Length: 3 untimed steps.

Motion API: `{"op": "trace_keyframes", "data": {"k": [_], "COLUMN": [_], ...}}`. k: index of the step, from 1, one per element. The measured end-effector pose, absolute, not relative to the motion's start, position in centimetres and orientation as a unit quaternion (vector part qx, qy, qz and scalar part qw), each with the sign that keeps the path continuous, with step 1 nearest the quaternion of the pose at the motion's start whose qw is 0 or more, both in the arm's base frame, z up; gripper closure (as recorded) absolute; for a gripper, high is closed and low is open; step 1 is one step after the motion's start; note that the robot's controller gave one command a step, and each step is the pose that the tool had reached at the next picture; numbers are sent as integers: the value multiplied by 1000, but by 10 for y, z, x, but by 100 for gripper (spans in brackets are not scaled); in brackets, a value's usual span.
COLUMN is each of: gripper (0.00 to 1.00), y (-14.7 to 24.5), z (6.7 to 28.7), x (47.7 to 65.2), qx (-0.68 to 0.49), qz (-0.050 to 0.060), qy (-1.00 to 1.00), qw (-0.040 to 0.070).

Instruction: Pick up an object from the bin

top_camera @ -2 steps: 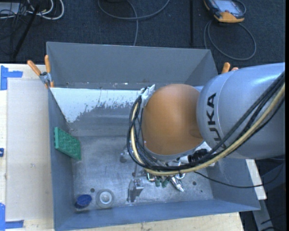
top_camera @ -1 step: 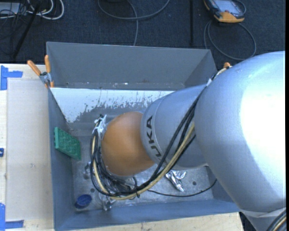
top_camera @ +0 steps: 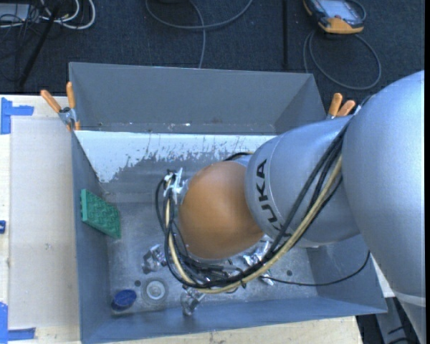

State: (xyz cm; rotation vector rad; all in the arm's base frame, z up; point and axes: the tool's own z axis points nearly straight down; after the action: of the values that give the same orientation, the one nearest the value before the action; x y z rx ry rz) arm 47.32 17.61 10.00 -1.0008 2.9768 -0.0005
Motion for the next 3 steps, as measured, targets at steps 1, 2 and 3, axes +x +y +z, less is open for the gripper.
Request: {"op": "trace_keyframes", "data": {"k": [1,2,3], "gripper": [0,0,0], "y": [223,198,199], "z": [100,71,72], "x": [489,473,474], "qx": [-376,-574,-572], "qz": [1,0,1], "qy": [927,819,820], "qw": [0,5,3]}}
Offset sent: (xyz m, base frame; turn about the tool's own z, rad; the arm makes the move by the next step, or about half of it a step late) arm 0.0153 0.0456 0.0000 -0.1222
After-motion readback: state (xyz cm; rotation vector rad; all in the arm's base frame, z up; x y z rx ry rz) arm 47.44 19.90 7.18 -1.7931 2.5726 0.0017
